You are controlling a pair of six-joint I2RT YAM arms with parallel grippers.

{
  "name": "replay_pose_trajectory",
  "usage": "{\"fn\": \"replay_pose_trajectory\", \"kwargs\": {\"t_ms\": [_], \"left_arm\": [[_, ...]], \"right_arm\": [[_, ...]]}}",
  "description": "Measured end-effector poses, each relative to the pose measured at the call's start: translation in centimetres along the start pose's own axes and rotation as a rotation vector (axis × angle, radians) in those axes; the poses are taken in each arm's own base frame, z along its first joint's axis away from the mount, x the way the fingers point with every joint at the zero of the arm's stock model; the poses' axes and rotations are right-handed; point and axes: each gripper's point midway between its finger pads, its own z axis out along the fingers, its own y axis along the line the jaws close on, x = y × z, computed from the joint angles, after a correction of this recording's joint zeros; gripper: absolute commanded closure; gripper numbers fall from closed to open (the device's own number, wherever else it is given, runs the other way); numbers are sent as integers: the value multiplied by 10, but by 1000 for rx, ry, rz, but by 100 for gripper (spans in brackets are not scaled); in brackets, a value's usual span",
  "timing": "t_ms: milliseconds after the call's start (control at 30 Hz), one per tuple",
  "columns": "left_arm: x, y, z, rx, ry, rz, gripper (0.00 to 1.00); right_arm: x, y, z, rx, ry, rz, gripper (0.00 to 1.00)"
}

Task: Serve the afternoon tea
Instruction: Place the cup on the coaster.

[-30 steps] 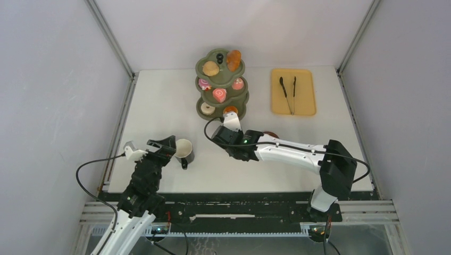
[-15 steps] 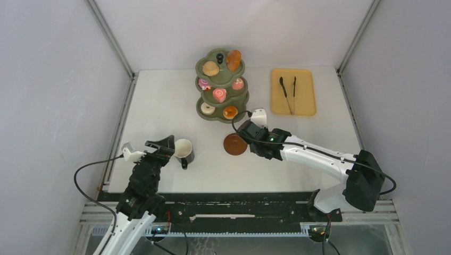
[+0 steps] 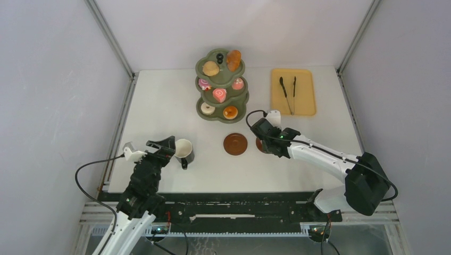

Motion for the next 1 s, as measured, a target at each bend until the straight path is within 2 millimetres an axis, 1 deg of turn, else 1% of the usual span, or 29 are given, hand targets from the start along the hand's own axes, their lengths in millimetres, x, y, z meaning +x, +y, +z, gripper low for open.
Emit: {"fn": "replay_pose_trajectory", "kwargs": {"t_ms": [233,400,633,833,1000], "left_arm": [[0,0,0,0,-1,0,0],[-1,-2,0,5,-4,-5,0],[-3,-5,0,15,-12,-16,0],[-4,-6,1,18,-15,-23,1],[-5,-8,1,24,-19,-27,0]], "right_arm": [[-1,-2,11,-25,2,21,100],[5,-3,19,-46,20,21,100],[5,-5,26,-64,22,25,100],[10,-7,31,-75,36,20,100],[8,-5,33,-88,28,25,100]]}}
